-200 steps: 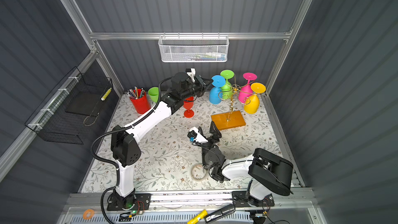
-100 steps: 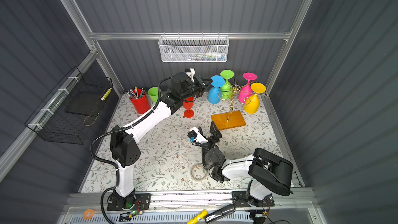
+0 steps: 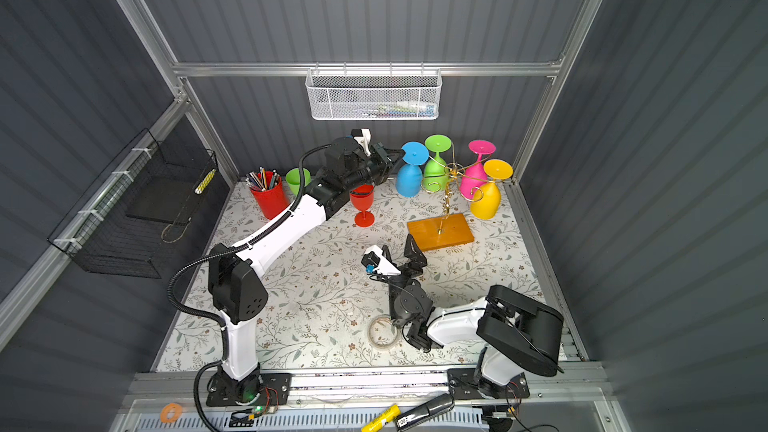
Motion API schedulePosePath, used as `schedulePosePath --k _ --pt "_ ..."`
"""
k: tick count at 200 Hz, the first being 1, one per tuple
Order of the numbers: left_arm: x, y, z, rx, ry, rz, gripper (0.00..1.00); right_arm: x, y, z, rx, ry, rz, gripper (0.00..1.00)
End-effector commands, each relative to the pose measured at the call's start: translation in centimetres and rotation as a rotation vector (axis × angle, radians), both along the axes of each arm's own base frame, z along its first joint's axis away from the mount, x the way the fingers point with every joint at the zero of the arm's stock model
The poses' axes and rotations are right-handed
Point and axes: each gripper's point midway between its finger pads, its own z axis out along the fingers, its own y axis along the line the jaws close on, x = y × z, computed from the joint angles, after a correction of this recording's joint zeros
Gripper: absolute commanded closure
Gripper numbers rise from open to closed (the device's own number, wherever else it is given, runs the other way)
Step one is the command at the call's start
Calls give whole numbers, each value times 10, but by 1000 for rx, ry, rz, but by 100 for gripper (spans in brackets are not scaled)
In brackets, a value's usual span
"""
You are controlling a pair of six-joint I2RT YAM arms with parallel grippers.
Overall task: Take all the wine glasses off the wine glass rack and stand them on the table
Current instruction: 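Close the left gripper on the foot of the blue glass, then pull the blue glass off the rack hook with the left gripper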
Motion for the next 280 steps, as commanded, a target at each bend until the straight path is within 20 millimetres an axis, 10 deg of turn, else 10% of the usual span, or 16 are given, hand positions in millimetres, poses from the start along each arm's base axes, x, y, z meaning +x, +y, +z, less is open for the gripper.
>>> schedulePosePath --k 1,100,280 --pt "1 12 28 -14 -61 21 100 0 1 7 54 -14 -3 11" --pt "19 -23 15 -41 -44 -71 100 0 2 3 47 -9 -3 11" --pt "-32 -26 30 -54 -67 -150 100 2 4 1 39 -6 -4 11"
